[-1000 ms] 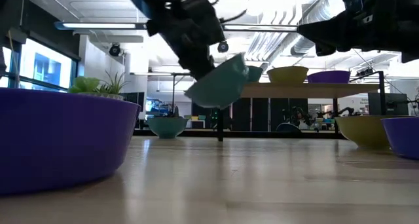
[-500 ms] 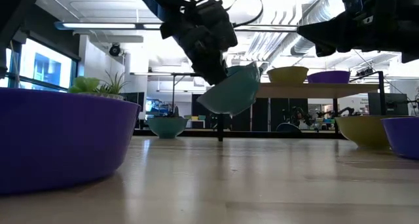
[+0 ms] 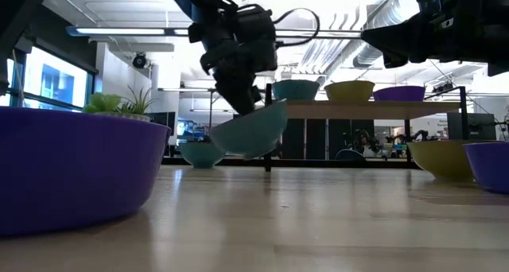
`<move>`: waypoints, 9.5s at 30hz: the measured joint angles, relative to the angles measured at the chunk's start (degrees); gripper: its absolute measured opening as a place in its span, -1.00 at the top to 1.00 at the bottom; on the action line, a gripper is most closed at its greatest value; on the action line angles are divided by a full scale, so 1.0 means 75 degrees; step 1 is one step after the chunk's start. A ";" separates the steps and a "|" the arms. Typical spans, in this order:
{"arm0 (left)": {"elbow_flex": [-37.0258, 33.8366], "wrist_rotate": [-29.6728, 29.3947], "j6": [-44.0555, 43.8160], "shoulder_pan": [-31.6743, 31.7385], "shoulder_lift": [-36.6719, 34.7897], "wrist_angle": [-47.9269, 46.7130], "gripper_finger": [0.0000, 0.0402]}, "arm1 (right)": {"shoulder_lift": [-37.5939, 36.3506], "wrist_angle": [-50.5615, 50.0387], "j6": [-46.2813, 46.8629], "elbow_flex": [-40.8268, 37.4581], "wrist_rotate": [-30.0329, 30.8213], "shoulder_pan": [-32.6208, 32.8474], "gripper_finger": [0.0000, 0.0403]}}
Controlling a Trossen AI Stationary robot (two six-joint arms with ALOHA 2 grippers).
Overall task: Pick & Place Mini bowls
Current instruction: Stack the bottom blue patterned bowl on the blue patterned bowl on the shelf
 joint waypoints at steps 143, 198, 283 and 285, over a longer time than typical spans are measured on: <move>-0.9412 -0.1627 0.0012 -0.0038 -0.3867 1.3671 1.00 | 0.4568 -0.5167 0.0300 0.4808 0.1100 0.0571 0.30; -0.9387 -0.1656 0.0010 -0.0038 -0.3542 1.3720 1.00 | 0.8200 -0.7306 -0.4945 0.7409 0.1961 0.1120 0.61; -0.9396 -0.1273 -0.0023 -0.0038 -0.3570 1.3694 1.00 | 0.7459 -1.4663 -0.4349 1.2836 0.1617 -0.3083 0.96; -0.9396 -0.1280 -0.0023 -0.0038 -0.3570 1.3671 1.00 | 0.7555 -1.4674 -0.4408 1.2834 0.1623 -0.3094 0.96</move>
